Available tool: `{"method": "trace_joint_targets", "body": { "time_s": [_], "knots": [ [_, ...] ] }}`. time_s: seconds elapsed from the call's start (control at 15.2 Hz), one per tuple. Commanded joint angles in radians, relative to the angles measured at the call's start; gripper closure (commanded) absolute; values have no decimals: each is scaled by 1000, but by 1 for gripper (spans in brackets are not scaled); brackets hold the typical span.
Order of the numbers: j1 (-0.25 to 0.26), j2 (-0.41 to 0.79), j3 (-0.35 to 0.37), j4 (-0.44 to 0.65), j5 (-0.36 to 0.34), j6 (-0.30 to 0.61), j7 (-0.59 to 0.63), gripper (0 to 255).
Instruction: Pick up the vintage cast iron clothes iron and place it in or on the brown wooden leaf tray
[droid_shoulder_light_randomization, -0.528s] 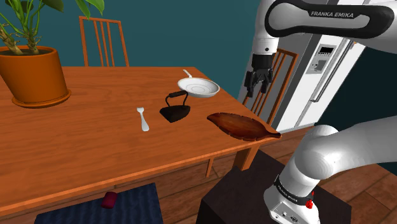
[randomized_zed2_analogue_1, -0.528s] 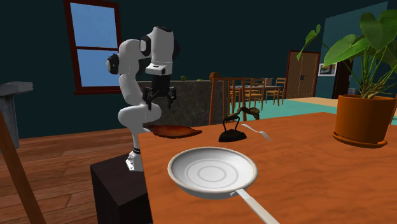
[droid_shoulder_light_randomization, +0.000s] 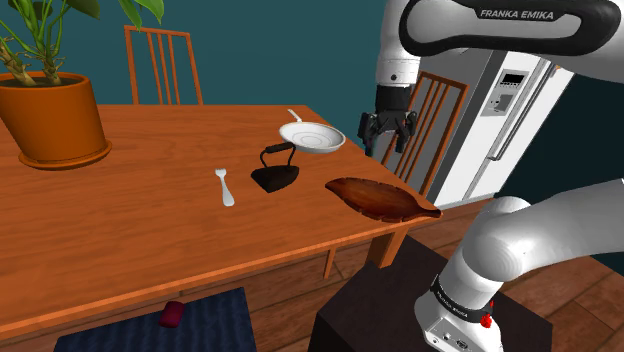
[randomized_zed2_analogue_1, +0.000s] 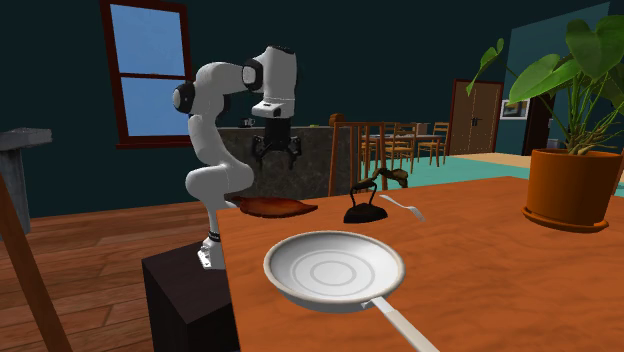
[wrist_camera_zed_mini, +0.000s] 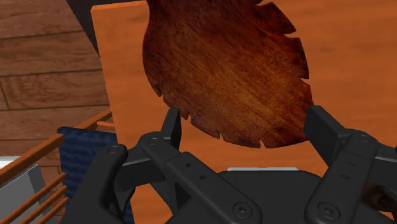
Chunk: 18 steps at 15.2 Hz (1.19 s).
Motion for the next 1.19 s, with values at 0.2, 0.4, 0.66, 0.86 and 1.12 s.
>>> {"method": "trace_joint_targets", "body": {
  "time_s": [0.2,0.4,0.66,0.86,1.12],
  "knots": [
    [-25,94,125,66,96,58,288,0],
    [-46,168,197,124,132,98,454,0],
    [-76,287,286,222,150,152,678,0],
    [-99,391,346,311,138,188,848,0],
    [-120,547,413,449,85,226,1079,0]
  ]
}}
